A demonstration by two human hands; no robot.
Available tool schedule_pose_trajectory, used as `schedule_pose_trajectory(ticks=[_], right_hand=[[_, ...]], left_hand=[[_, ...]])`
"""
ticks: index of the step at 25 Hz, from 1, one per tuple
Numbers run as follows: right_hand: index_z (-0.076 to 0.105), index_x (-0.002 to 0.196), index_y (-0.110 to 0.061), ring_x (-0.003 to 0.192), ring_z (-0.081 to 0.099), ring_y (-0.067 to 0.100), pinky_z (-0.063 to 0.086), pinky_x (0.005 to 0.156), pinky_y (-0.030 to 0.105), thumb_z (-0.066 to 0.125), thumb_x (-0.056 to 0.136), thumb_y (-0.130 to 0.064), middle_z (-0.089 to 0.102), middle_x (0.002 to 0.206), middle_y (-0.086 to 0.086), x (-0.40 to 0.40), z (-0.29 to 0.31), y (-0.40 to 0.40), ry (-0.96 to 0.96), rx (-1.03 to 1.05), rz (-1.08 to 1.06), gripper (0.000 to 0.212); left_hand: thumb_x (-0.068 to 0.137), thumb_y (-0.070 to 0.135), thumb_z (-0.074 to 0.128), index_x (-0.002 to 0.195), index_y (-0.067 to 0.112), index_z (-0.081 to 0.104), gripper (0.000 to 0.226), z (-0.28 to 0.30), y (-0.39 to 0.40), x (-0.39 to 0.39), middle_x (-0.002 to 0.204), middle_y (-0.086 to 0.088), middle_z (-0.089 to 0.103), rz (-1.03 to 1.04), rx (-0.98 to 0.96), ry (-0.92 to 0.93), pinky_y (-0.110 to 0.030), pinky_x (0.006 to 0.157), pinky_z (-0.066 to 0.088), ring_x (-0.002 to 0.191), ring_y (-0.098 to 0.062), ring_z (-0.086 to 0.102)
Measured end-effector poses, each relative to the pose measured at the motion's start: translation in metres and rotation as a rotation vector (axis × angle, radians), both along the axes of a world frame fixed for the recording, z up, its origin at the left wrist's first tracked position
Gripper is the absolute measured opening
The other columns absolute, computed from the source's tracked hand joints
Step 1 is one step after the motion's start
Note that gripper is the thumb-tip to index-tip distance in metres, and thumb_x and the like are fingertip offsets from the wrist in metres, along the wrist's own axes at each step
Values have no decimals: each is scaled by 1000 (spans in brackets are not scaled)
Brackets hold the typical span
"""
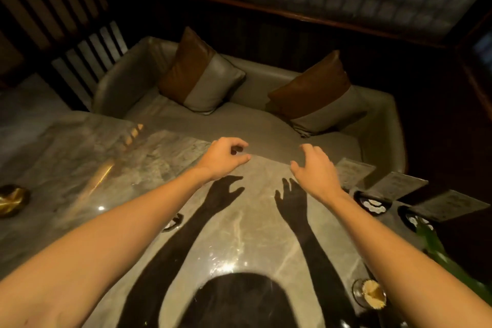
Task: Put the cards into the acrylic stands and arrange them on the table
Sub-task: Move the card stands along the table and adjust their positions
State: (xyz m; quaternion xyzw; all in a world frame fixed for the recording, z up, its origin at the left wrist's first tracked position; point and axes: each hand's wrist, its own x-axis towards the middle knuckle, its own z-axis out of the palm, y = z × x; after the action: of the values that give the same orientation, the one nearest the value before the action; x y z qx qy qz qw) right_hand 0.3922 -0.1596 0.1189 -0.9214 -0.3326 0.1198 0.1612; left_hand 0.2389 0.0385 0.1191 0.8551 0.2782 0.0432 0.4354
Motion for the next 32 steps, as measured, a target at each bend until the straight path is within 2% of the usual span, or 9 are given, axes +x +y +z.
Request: schedule_pose_trajectory(ticks=[7,10,12,15,17,20,25,28,32], right_hand=[[32,156,-23,140,43,25,41,112,41,76,85,-34,39,158,7,-141,-15,91,496,157,188,84],[35,153,-19,117,53,14,45,96,29,75,86,-22,48,150,7,-187,-30,117,566,183,281,78],[38,152,-21,101,52,4,44,84,21,74,88,-20,51,142,-1,-212,-39,131,608,187,309,73],[54,135,-24,91,63,13,56,82,33,74,88,-23,62,125,-4,-234,-55,147,669,197,339,51],[62,110,-24,86,69,24,58,80,47,71,87,-21,71,104,1,-238,-68,154,658,217,325,25],[63,94,-23,78,64,19,52,77,41,65,92,-17,69,84,-3,-230,-77,162,598,216,295,7],[62,96,-30,73,61,9,50,70,33,60,98,-20,67,82,-10,-183,-71,157,491,188,298,11],[65,99,-25,82,65,17,52,75,36,60,98,-21,71,90,-2,-139,-66,146,431,177,294,7],[71,109,-21,80,61,15,49,77,33,62,97,-19,68,86,-5,-75,-56,118,375,197,195,15]], left_hand=[[84,21,68,136,26,59,53,-6,63,-124,142,2,55,218,24,31,-22,99,38,131,-15,51],[81,13,67,139,25,55,60,-22,81,-166,140,1,50,298,-71,53,-14,87,42,125,-16,53],[76,14,70,137,26,55,64,-35,91,-190,140,-3,52,303,-114,72,-24,97,44,130,-17,50],[75,11,74,134,24,58,62,-54,98,-216,134,-4,58,301,-155,121,-33,102,47,122,-18,56],[77,6,74,120,22,66,47,-65,101,-224,119,-2,66,304,-152,120,-29,87,54,97,-13,63],[82,5,74,93,24,70,22,-73,104,-224,93,7,69,348,-98,54,-20,69,48,80,-6,62],[84,19,78,85,27,70,12,-71,102,-187,83,14,68,296,-45,33,-13,63,41,77,-3,61],[84,19,78,83,25,71,10,-67,93,-147,80,13,68,255,-42,13,-8,58,40,73,-2,61],[82,18,79,78,31,69,17,-67,73,-72,75,13,66,202,-47,-28,-17,62,43,67,-3,58]])
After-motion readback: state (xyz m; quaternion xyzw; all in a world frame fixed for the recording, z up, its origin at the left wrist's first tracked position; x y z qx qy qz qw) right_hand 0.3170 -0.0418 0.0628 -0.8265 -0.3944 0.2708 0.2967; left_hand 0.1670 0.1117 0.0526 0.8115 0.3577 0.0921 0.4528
